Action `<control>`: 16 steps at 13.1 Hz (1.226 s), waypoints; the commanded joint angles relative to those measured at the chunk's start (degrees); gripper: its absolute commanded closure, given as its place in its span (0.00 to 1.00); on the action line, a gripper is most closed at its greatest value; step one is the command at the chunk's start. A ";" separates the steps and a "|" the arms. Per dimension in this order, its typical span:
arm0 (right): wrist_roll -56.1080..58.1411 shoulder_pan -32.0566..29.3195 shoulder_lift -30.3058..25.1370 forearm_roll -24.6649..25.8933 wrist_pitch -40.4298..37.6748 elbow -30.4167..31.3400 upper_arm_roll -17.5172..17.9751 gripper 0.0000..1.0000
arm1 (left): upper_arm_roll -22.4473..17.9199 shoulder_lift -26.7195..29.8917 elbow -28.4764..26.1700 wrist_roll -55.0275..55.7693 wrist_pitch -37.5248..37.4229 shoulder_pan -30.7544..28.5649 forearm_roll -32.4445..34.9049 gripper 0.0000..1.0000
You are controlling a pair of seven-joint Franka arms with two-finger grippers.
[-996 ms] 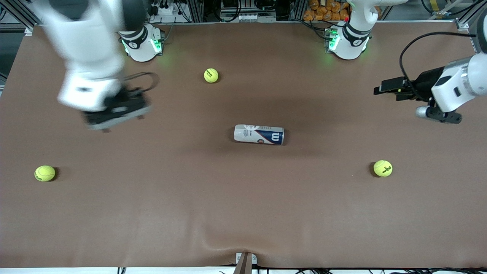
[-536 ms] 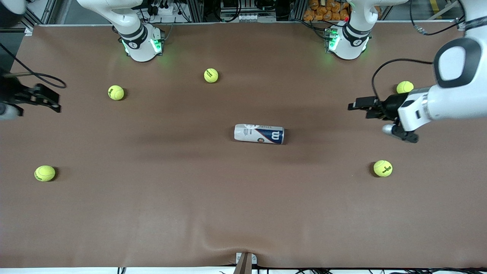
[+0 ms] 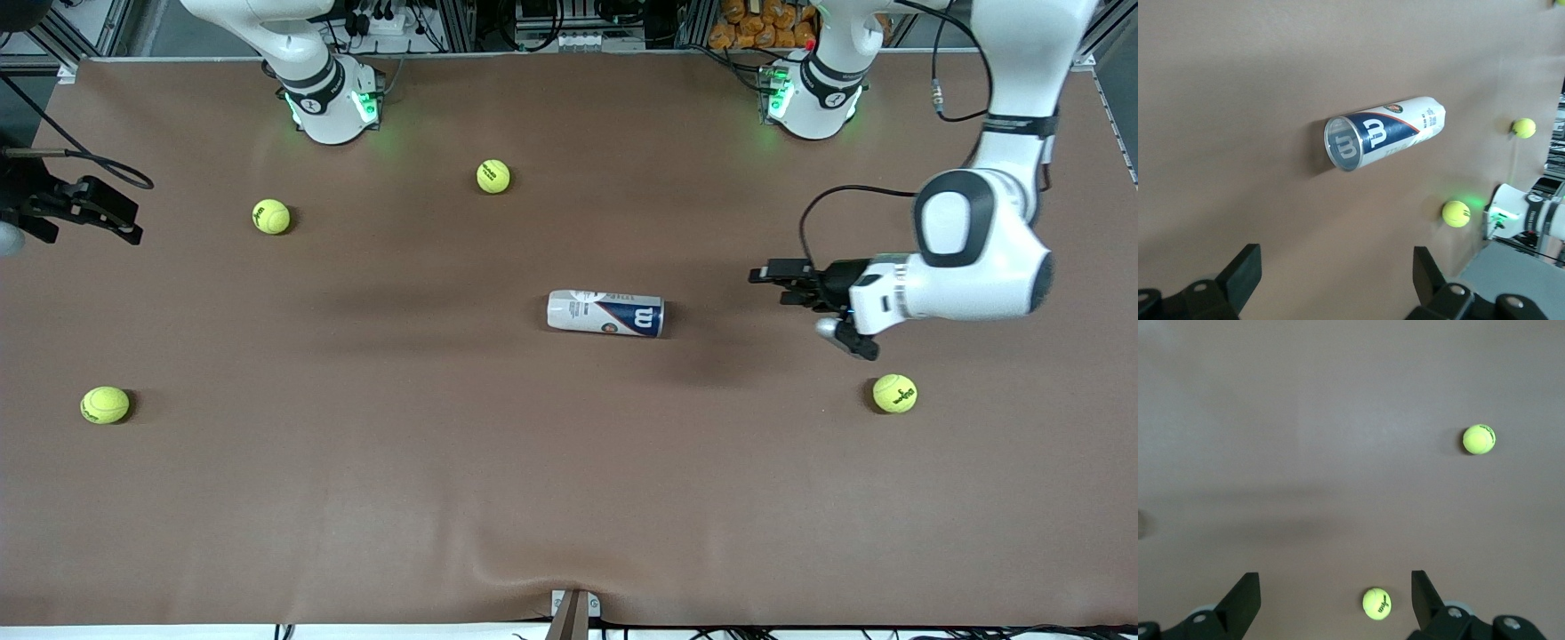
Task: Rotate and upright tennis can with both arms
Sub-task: 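Move the left gripper toward the end of the lying can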
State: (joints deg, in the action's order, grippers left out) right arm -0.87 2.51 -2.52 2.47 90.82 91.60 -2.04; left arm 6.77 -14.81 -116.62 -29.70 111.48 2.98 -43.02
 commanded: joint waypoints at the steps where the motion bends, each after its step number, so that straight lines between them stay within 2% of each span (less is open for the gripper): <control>1: -0.97 -0.84 -5.39 -2.03 3.14 7.10 0.54 0.00 | 1.58 -4.50 -2.56 -9.20 3.83 -0.35 -6.78 0.00; 3: -0.71 -0.93 -5.39 -2.12 3.31 7.19 0.63 0.00 | 1.58 -9.17 -2.47 -17.29 3.57 -0.61 -14.43 0.00; 6: -0.18 -1.11 -5.39 -4.75 3.05 7.01 0.63 0.00 | 2.54 -13.92 -1.94 -22.93 3.22 -0.17 -22.09 0.00; 10: 0.70 -0.85 -5.65 -4.75 3.13 7.01 0.37 0.00 | 4.39 -17.61 -0.63 -26.09 3.31 0.18 -27.28 0.00; 16: 0.70 -0.58 -5.39 -4.40 3.05 6.84 0.37 0.00 | 5.63 -22.01 2.01 -29.52 3.31 0.36 -31.50 0.02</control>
State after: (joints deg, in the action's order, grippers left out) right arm -0.73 2.46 -6.28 -0.99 93.16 96.80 -2.06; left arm 11.75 -34.83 -115.85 -56.03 114.76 3.30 -71.65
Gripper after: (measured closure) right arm 0.000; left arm 0.000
